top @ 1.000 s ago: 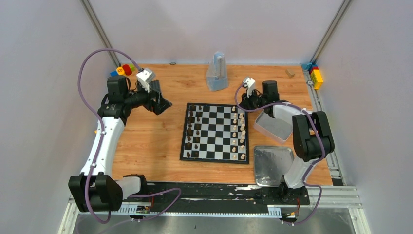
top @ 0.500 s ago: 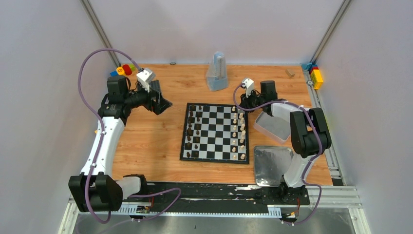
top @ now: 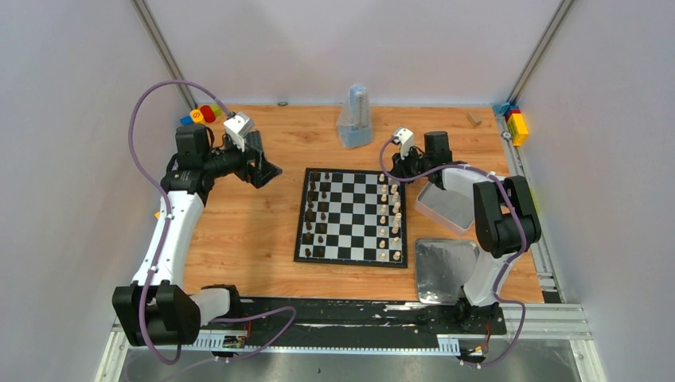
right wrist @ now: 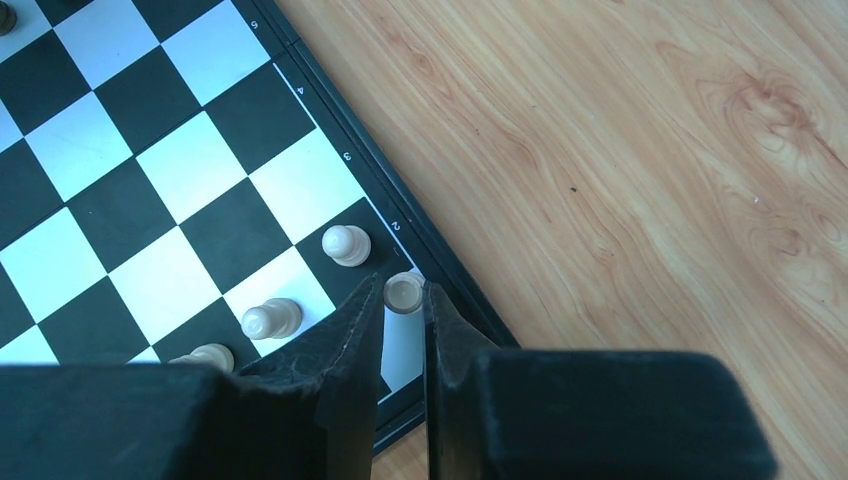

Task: Set up the chess pieces on the board
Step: Place the chess piece on the chessboard.

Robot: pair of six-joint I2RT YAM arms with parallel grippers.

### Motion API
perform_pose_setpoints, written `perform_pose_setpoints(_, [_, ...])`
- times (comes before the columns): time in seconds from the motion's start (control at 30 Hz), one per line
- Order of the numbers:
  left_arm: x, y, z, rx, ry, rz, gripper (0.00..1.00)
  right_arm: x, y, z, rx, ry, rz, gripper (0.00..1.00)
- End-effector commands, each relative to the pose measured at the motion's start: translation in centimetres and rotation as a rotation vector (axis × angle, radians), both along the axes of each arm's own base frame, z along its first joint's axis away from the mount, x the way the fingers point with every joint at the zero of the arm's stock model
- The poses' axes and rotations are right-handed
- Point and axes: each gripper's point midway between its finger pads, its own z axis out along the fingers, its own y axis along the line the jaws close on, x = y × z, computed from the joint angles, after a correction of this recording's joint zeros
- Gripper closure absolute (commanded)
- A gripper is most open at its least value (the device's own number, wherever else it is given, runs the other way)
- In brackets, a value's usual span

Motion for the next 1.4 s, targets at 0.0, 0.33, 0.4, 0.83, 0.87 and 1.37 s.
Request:
perform_pose_setpoints(0.0, [-0.1,-0.1,1.0,-0.006,-0.044,-0.014,0.00,1.0,0.1,1.2,-0.017,-0.055,0.007,0.84])
perform_pose_setpoints(0.33, [-0.2,-0.1,0.9,-0.006,-0.041,-0.016,0.00,0.6,-0.6,2.2,-0.047,-0.089,-0.006,0.92])
perform_pose_setpoints(0.4, [-0.2,-0.1,0.9,-0.006,-0.040,-0.016,0.00,0.5,-0.7,2.3,-0.052,-0.094,-0.008,0.93])
perform_pose_setpoints(0.83, [-0.3,-0.2,1.0,-0.008,-0.043,-0.019,0.00,-0.6,-0.7,1.9,-0.052,-0.056,0.005,0.94])
perform_pose_setpoints(0.87, [-0.3,-0.2,1.0,-0.007,-0.044,-0.019,0.00,-0.6,-0.7,1.9,-0.051,-0.053,0.005,0.94])
perform_pose_setpoints(1.37, [-0.3,-0.2,0.9,-0.010,-0.040,-0.019,0.00,-1.0,-0.6,1.0,-0.047,-0.019,0.013,0.92])
